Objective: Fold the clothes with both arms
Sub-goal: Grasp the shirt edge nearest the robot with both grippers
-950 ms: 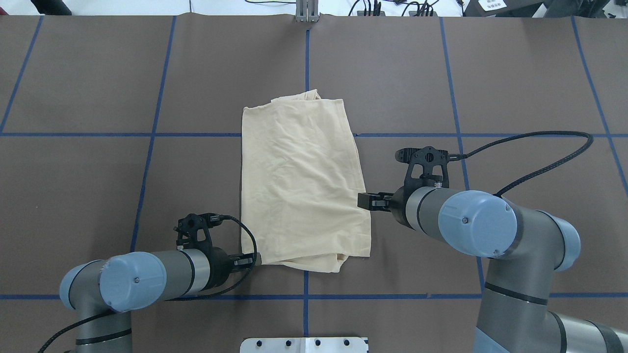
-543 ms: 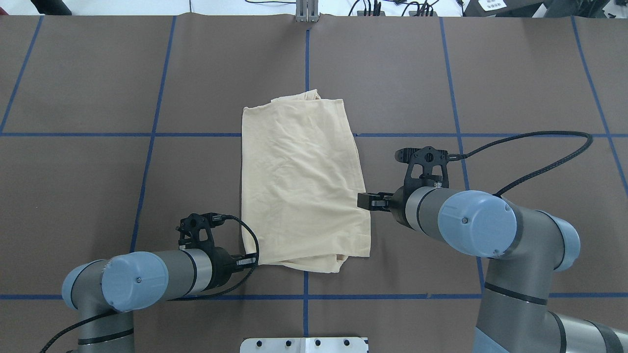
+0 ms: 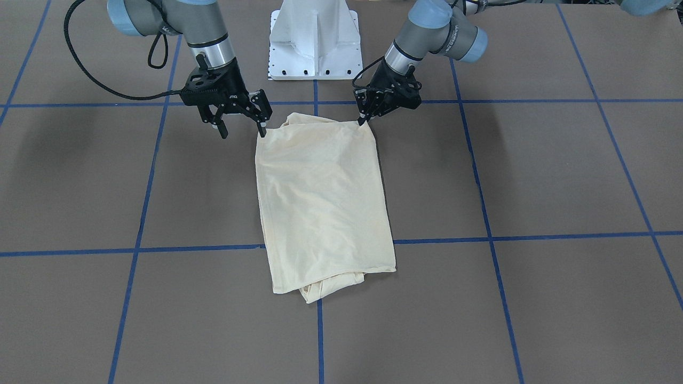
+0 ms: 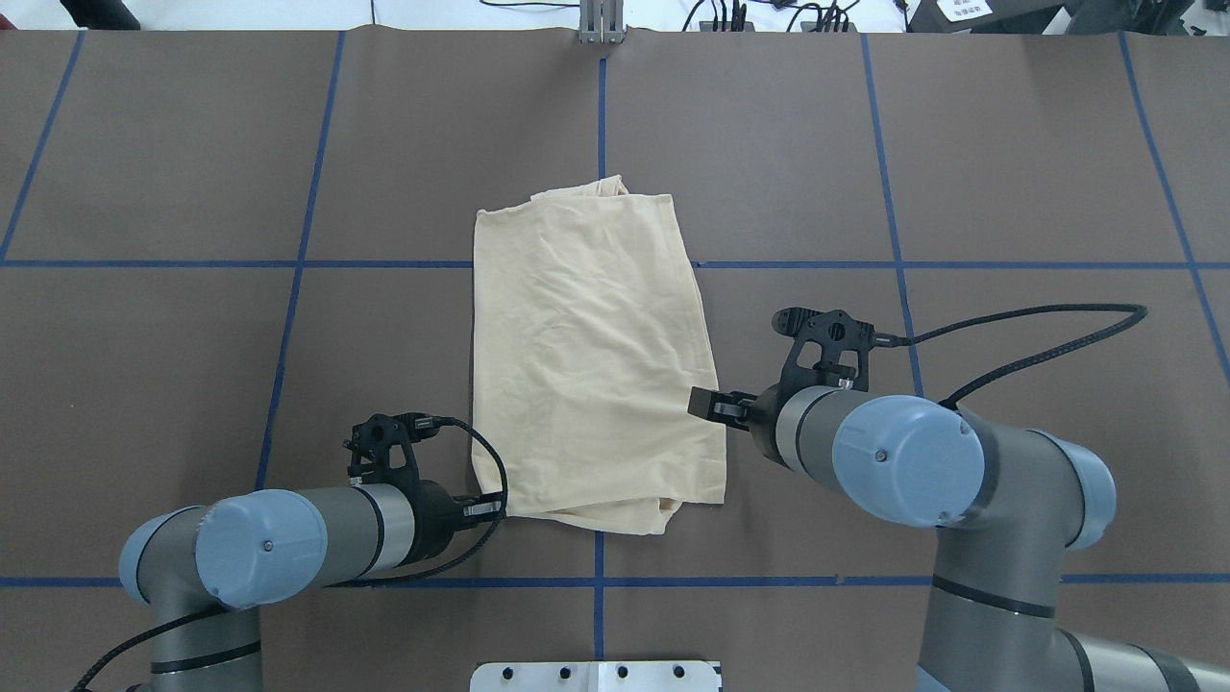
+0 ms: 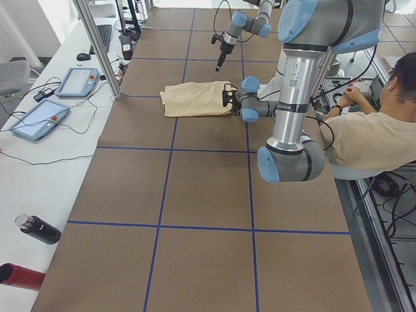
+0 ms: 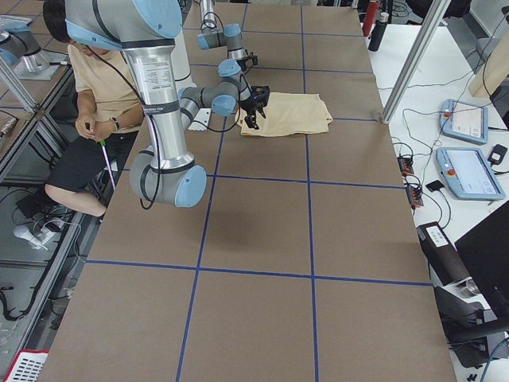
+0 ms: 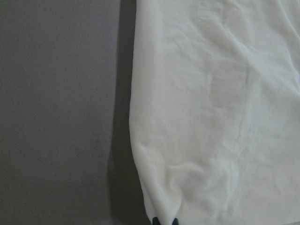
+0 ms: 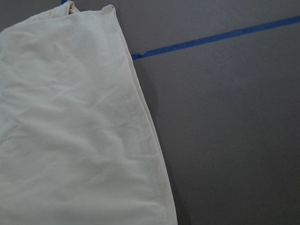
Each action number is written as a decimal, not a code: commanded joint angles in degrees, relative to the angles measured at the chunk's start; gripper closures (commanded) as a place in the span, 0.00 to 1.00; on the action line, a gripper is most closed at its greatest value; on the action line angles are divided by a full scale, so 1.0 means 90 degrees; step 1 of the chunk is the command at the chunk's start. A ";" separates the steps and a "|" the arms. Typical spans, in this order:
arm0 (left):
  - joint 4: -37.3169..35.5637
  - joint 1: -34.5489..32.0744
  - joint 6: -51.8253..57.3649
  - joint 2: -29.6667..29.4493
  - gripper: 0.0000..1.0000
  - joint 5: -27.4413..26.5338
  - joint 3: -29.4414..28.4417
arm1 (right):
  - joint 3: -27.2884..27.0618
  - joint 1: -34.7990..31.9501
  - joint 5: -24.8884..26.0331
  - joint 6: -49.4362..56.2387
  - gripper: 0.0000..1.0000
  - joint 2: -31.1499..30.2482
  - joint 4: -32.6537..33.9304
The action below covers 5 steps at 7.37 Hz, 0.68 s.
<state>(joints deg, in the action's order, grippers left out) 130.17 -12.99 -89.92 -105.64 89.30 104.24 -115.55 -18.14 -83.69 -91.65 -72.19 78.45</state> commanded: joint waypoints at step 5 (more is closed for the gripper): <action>0.0010 -0.0031 -0.0009 0.0000 1.00 -0.0010 0.0049 | 0.1058 0.1019 0.0676 -0.3076 0.19 0.1301 0.1098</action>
<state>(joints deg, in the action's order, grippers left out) 130.21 -13.23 -89.95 -105.65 89.21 104.60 -108.93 -9.50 -78.49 -116.64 -62.39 88.16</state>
